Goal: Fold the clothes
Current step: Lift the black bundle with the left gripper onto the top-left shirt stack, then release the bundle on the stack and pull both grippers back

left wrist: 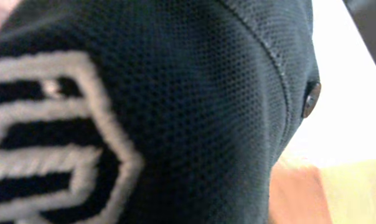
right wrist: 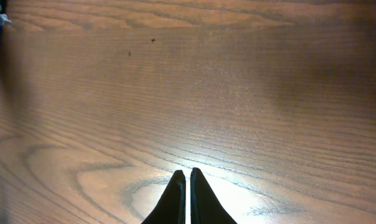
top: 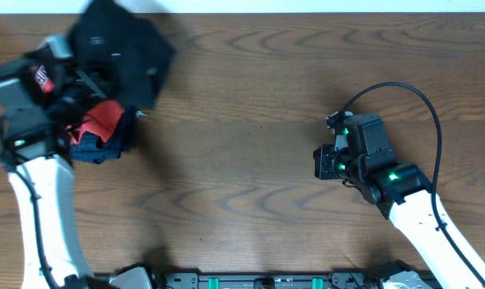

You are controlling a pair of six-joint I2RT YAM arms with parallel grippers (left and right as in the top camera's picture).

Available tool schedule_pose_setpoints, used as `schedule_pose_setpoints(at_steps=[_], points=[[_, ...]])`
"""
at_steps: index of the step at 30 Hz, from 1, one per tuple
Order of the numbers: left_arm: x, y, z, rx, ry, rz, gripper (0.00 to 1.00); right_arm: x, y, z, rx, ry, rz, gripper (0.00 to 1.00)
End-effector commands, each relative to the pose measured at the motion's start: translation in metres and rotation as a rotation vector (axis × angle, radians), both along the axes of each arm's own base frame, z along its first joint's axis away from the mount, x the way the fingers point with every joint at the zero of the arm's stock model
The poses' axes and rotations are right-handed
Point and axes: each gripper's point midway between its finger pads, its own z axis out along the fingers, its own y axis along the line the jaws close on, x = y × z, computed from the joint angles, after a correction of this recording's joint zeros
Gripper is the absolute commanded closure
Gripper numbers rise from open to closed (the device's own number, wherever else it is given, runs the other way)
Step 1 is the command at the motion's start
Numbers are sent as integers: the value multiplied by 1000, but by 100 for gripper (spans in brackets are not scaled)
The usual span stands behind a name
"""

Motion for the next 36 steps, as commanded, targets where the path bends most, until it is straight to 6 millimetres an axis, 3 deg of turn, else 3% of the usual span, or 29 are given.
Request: schedule_pose_setpoints(at_steps=[1,3,4,7,9,10,15,21,25,27,29,32,36], points=[[5,56,-26,14,44,128,94,0,-3,-5,-20,8,1,96],[6,77,-49,-15,96,169,93,0,-4,-5,-21,10,1,97],[6,86,-64,-33,132,188,86,0,-4,-6,-21,11,1,97],[0,116,-103,-55,235,273,47,-1,-4,-6,-23,17,1,97],[-7,134,-121,-58,284,332,14,-3,-5,-8,-27,27,1,97],[-10,140,-125,-62,298,349,2,-4,-5,-9,-29,33,1,97],[-29,148,-112,-91,320,370,2,-7,-6,-9,-32,41,1,98],[-57,135,-48,87,355,359,2,-4,-5,11,-8,-24,2,98],[-63,108,24,256,246,291,2,-5,4,40,20,-115,34,96],[-59,71,64,343,118,146,2,-4,5,60,6,-188,57,95],[-59,18,94,453,-34,-74,2,-2,-4,82,-48,-264,19,95],[-74,-45,107,612,-130,-284,2,-4,-22,123,-111,-381,-33,94],[-112,-85,121,730,-151,-309,2,-25,-32,183,-102,-553,-3,87]])
